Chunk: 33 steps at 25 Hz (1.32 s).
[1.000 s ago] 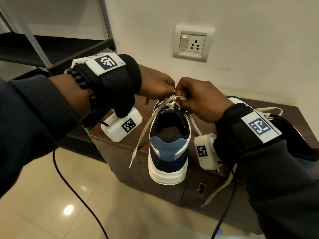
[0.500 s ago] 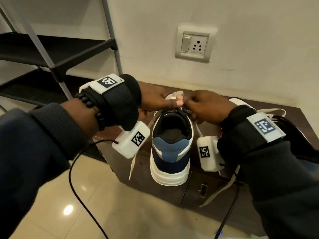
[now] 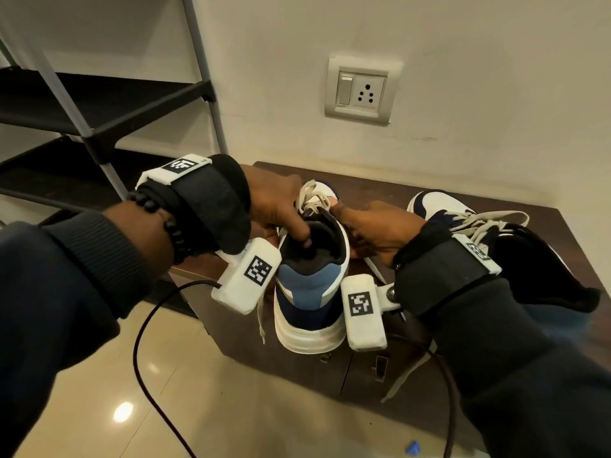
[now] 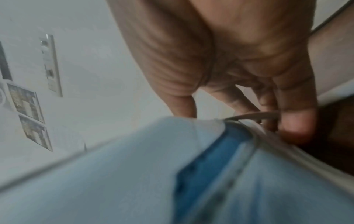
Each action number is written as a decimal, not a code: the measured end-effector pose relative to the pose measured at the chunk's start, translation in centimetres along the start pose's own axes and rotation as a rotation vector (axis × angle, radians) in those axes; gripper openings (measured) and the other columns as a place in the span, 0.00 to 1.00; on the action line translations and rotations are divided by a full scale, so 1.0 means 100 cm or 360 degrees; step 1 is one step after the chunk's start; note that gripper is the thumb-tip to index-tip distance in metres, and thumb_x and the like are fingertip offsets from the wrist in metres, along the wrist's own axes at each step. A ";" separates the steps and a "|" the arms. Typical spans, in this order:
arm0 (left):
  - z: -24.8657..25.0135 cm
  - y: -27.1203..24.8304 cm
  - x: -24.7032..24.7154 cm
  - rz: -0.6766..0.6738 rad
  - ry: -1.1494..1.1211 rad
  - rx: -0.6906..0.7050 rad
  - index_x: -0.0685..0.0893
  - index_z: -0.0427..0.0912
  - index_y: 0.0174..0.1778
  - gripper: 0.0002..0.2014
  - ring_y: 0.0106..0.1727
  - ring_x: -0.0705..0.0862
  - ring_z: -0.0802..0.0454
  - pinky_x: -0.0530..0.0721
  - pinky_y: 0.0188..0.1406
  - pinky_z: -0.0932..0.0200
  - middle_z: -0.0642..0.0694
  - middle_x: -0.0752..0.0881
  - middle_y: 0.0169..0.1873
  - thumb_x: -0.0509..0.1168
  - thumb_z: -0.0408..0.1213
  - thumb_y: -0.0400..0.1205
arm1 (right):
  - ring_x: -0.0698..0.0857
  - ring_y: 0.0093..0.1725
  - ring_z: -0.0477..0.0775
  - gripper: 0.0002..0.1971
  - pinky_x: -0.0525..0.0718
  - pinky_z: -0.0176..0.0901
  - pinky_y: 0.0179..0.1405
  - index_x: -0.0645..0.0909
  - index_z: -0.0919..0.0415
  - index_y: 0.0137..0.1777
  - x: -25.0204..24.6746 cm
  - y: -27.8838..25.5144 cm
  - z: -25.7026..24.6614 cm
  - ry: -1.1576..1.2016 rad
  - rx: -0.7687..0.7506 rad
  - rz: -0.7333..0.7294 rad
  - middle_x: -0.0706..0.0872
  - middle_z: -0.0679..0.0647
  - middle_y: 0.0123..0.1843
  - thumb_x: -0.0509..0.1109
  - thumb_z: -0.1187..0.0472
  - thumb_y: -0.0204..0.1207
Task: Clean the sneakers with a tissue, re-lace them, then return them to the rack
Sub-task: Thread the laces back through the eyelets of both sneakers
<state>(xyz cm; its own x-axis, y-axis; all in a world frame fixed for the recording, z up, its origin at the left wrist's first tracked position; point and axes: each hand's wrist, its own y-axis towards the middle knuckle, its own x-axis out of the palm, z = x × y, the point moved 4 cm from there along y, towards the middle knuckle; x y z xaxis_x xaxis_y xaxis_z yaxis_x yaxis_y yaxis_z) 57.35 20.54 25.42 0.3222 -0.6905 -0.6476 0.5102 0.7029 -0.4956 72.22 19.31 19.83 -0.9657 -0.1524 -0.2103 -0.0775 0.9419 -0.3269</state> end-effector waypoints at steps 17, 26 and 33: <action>0.041 -0.043 0.017 0.1644 0.0218 0.0537 0.72 0.48 0.63 0.21 0.44 0.82 0.53 0.77 0.43 0.66 0.49 0.84 0.48 0.71 0.33 0.78 | 0.82 0.62 0.50 0.27 0.81 0.57 0.64 0.72 0.53 0.69 -0.040 -0.025 -0.049 0.0267 -0.0849 0.0362 0.81 0.50 0.62 0.77 0.59 0.70; 0.028 -0.052 0.025 0.1715 -0.0030 0.0572 0.73 0.50 0.57 0.17 0.33 0.80 0.63 0.73 0.29 0.79 0.55 0.81 0.34 0.72 0.35 0.77 | 0.79 0.43 0.39 0.26 0.78 0.29 0.43 0.71 0.49 0.67 -0.038 -0.069 -0.079 -0.0805 -0.1214 0.0649 0.71 0.49 0.64 0.74 0.47 0.72; 0.028 -0.065 0.035 0.1708 -0.0058 0.0566 0.72 0.48 0.56 0.18 0.31 0.79 0.68 0.76 0.29 0.77 0.55 0.80 0.33 0.72 0.32 0.76 | 0.81 0.37 0.41 0.15 0.81 0.41 0.39 0.81 0.50 0.44 0.002 -0.116 -0.093 -0.1408 -0.1126 -0.0237 0.84 0.47 0.36 0.77 0.42 0.64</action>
<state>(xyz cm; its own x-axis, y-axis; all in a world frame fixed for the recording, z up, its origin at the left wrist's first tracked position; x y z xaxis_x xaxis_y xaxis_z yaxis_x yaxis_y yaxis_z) 57.41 13.07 27.97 0.7503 0.2323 -0.6190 0.1518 0.8507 0.5033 70.66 11.10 32.13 -0.4436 -0.1702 -0.8799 -0.5695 0.8116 0.1301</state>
